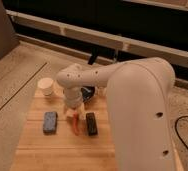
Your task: Place the pepper on the white sponge
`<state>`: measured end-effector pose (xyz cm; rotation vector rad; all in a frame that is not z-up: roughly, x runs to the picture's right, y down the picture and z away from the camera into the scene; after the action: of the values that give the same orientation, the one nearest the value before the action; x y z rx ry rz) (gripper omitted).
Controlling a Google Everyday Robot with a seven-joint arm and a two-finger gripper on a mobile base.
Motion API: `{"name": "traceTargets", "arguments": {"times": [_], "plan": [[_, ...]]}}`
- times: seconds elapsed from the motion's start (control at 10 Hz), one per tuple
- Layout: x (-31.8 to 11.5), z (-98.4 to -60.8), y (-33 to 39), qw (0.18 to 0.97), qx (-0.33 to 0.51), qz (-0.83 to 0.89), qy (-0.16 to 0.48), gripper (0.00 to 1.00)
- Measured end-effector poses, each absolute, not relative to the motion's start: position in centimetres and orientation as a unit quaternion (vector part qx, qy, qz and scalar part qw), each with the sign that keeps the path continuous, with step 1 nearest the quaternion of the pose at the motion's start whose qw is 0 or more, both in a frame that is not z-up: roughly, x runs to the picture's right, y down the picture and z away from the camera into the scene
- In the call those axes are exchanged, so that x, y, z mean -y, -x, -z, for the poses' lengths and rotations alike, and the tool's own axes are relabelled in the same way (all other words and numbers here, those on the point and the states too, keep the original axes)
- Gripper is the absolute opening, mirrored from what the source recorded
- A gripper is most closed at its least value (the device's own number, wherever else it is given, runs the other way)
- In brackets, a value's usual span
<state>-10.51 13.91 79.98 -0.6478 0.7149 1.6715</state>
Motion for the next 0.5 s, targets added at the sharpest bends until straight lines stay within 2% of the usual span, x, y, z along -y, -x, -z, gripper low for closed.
{"name": "traceTargets", "arguments": {"times": [0.3,0.4,0.5], "plan": [[-13.87,-80.6,11.34,0.589,-0.287,-0.698,0.289,0.3],[-13.97,-80.7,11.35,0.591,-0.284,-0.696,0.293,0.17],[-14.04,-80.71,11.32,0.592,-0.284,-0.695,0.294,0.1]]}}
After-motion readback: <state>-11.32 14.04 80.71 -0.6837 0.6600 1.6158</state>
